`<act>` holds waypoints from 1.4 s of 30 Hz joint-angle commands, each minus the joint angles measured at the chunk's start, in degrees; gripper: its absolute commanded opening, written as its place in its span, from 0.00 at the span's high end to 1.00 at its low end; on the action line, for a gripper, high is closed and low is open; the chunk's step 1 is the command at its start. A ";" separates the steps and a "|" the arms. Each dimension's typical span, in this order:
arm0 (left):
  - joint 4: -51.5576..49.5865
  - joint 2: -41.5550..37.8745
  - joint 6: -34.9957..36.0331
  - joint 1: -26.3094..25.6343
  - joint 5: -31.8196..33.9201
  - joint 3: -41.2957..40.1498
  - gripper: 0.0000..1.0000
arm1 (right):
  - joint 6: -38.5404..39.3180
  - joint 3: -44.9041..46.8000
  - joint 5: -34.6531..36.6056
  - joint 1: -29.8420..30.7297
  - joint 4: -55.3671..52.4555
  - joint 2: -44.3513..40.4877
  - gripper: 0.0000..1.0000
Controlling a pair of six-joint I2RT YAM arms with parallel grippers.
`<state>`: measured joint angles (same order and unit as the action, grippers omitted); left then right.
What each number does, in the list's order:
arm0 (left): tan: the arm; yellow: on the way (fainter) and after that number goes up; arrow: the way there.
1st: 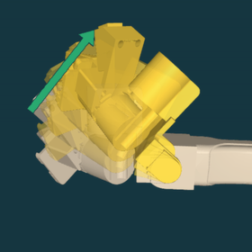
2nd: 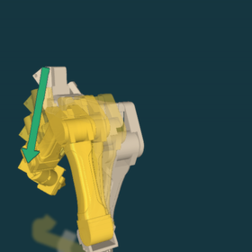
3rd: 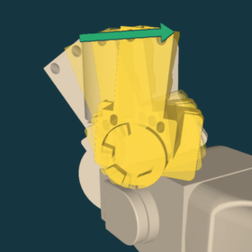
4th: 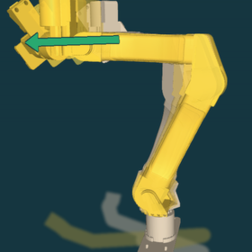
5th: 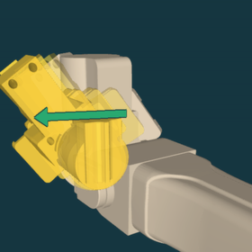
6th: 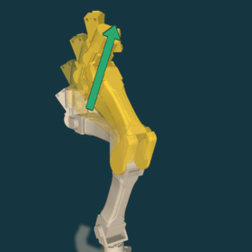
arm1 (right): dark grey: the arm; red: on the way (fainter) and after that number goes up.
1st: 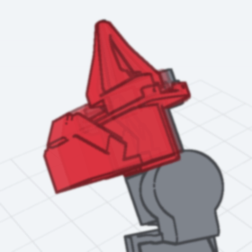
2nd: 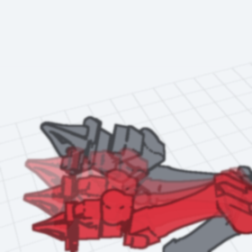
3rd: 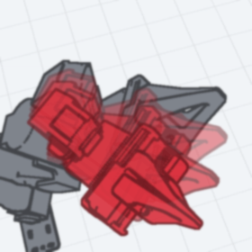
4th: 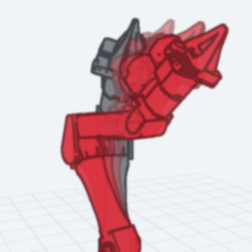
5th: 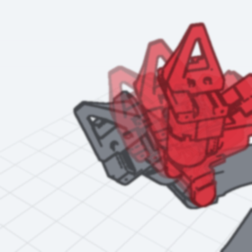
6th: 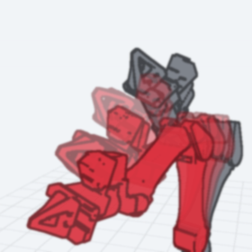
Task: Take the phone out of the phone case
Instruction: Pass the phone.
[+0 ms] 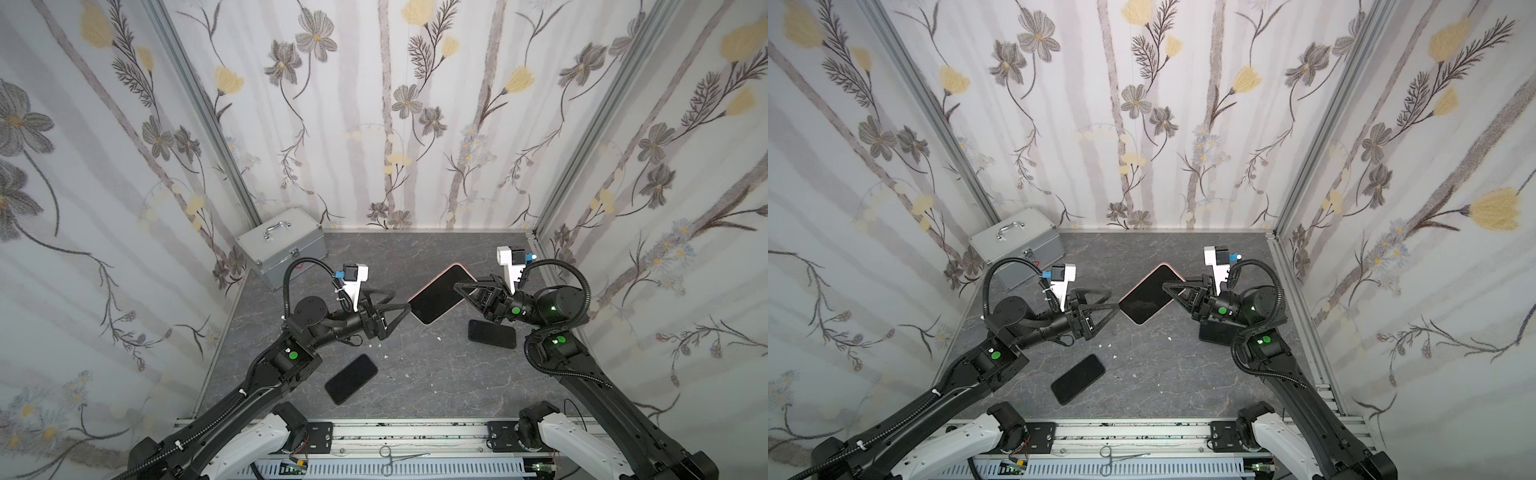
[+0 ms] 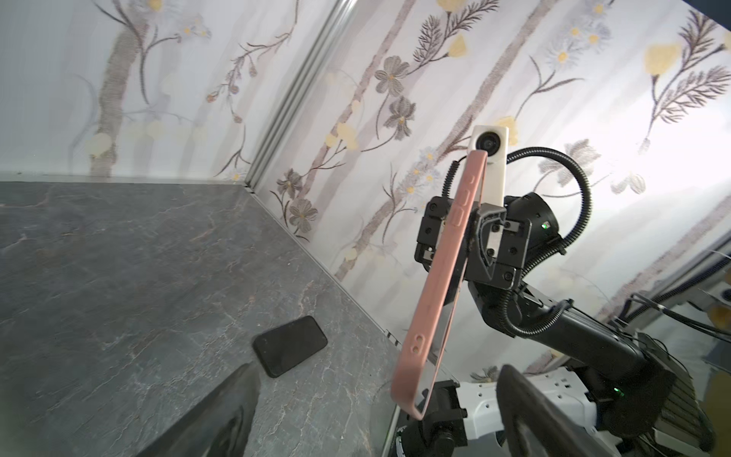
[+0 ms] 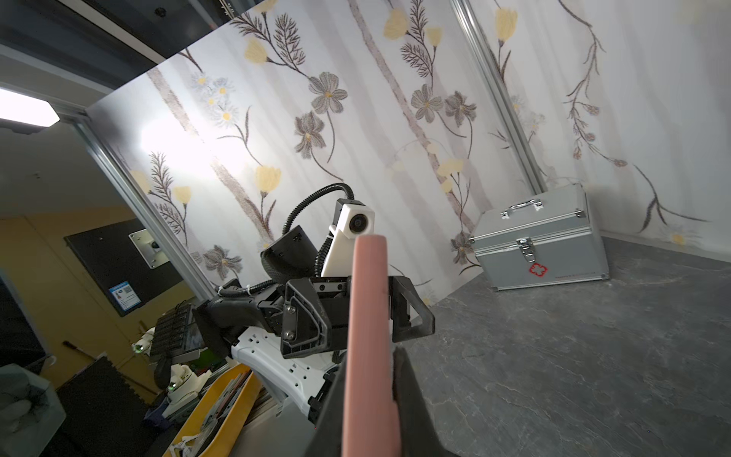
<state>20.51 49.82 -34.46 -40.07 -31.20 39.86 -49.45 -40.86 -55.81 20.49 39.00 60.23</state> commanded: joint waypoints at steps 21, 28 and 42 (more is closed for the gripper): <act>7.52 3.71 0.24 -3.83 -17.67 2.22 0.73 | -10.64 -1.88 -7.80 2.42 7.42 2.08 1.00; 7.75 3.52 0.26 -4.16 -18.01 1.88 0.88 | -9.17 -1.85 -7.47 2.52 5.43 1.82 1.00; 6.42 3.22 6.17 -3.48 -14.97 0.18 1.00 | 5.70 -7.09 -2.69 1.41 -13.76 -0.61 0.37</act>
<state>26.57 53.25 -31.88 -43.86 -46.94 40.29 -51.92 -46.02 -62.67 22.39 33.56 60.47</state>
